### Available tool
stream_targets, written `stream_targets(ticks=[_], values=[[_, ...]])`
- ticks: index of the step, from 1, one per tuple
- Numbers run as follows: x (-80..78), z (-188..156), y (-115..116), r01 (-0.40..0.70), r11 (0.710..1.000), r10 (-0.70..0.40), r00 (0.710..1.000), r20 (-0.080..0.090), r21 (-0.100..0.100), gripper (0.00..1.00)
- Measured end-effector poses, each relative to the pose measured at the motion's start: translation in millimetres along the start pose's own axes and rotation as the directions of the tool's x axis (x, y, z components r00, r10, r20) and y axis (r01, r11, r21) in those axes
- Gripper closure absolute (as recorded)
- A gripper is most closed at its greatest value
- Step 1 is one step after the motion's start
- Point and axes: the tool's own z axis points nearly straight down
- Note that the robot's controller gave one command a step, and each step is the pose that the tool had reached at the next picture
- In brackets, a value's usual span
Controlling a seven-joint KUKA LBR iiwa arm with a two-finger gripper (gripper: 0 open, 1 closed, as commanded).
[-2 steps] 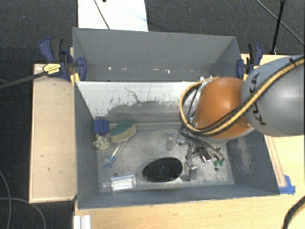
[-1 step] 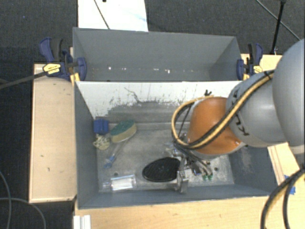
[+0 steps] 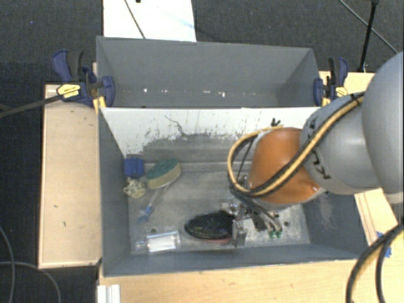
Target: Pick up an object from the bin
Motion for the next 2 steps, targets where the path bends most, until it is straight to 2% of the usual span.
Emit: stream_targets(ticks=[1, 2], values=[[-44.4, -128, -12, 0.037, 0.999, -0.037, 0.999, 0.009, 0.002, 1.0], [-52.2, -217, -20, 0.037, 0.999, -0.037, 0.999, 0.008, 0.002, 1.0]])
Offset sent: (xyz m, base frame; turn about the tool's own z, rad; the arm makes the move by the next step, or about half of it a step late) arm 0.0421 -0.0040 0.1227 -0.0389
